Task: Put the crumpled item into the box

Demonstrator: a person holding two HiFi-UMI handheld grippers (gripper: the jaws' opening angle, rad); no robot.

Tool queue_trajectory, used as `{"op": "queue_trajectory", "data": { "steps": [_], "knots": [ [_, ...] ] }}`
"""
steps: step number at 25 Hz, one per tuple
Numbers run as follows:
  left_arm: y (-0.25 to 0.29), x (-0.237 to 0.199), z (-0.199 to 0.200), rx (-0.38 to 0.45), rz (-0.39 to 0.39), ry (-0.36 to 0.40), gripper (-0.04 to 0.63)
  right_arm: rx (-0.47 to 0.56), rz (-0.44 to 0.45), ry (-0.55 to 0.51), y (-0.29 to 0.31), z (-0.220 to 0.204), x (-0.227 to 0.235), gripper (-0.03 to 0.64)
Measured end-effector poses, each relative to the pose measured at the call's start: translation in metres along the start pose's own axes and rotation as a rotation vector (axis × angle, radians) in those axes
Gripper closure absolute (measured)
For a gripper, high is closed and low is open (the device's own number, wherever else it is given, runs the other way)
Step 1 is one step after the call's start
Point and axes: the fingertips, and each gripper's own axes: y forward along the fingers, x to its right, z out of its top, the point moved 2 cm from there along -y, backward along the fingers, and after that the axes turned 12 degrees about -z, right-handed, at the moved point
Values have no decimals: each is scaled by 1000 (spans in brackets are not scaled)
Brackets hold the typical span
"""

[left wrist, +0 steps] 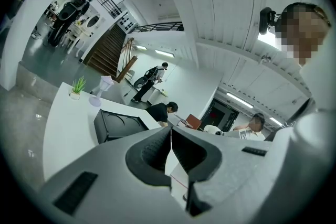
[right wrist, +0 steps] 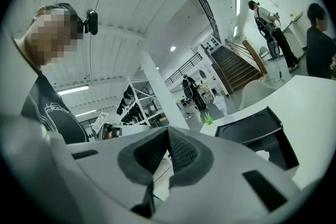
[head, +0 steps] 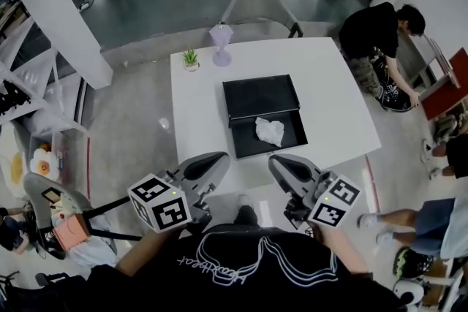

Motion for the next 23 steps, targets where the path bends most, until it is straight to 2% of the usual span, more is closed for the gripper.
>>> {"op": "queue_trajectory", "data": {
  "steps": [8, 23],
  "knots": [
    [-1, 4, -3, -1, 4, 5, 588, -11, -8, -6, -3, -4, 1, 614],
    [11, -16, 1, 3, 34, -17, 588, -41, -8, -24, 11, 3, 21, 614]
  ]
}}
